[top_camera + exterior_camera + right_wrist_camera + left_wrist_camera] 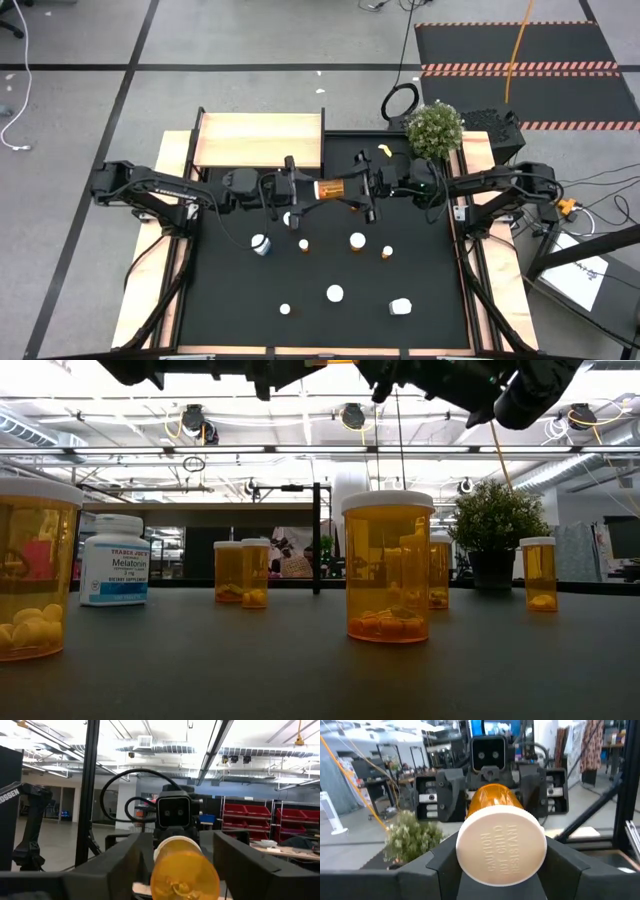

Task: Pick and place medicine bottles onto shelf by color
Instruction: Put the large orange pill bottle on the shelf

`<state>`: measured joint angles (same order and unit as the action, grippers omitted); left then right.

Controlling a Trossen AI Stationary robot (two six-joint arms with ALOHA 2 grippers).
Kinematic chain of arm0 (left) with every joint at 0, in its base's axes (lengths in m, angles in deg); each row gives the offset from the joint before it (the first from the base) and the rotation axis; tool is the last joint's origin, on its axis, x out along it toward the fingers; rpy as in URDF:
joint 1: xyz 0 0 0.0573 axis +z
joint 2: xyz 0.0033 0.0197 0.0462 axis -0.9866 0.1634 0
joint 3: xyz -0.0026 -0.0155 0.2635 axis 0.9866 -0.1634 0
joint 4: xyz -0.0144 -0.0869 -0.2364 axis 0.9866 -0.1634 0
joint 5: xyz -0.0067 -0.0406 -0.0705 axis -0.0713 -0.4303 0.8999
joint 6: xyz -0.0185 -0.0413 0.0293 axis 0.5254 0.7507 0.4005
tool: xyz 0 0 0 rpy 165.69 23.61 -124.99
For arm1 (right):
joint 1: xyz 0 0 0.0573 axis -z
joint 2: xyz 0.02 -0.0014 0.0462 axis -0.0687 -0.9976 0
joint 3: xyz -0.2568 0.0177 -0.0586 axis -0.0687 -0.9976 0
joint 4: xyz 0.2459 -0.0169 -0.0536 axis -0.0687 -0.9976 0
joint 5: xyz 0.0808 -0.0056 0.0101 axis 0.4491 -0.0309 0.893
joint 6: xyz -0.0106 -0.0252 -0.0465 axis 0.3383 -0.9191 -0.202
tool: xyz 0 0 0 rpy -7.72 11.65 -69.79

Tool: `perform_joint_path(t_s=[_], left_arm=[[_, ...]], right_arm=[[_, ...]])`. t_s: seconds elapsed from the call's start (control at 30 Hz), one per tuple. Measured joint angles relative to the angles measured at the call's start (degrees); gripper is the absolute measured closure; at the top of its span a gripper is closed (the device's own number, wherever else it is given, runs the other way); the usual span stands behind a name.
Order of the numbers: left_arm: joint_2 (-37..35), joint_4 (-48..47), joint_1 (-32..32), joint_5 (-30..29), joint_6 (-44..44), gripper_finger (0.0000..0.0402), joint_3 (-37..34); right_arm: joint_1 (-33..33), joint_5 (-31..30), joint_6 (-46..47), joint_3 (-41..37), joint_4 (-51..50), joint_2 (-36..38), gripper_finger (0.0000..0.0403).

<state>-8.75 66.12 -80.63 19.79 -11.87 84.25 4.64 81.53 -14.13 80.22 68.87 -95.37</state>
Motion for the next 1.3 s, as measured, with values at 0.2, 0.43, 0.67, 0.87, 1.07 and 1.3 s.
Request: perform_joint_path(t_s=[0.2,0.43,0.67,0.87,1.07,1.3], left_arm=[[-4.4,-6.7,0.0,-2.0,-0.8,0.0197,0.0],[-15.2,-23.4,0.0,-9.4,0.1,0.0186,0.0],[-23.7,-39.1,0.0,-17.0,4.5,0.0198,3.5],[-26.7,-52.2,0.0,-23.2,7.2,0.0189,8.4],[-25.9,-63.8,0.0,-26.2,11.2,0.0191,15.0],[-25.4,-77.2,0.7,-27.1,18.6,0.0196,21.3]], right_arm=[[0.4,-0.1,-1.3,0.0,-5.9,2.9,0.0094],[2.2,-5.3,-5.7,0.0,-19.5,6.8,0.0090],[3.5,-6.4,-7.4,0.0,-21.8,7.3,0.0091],[3.6,-6.2,-8.1,0.0,-21.9,7.4,0.0091],[3.6,-6.2,-9.2,0.0,-22.2,7.3,0.0091],[3.8,-6.2,-11.2,0.0,-22.3,7.3,0.0091]])
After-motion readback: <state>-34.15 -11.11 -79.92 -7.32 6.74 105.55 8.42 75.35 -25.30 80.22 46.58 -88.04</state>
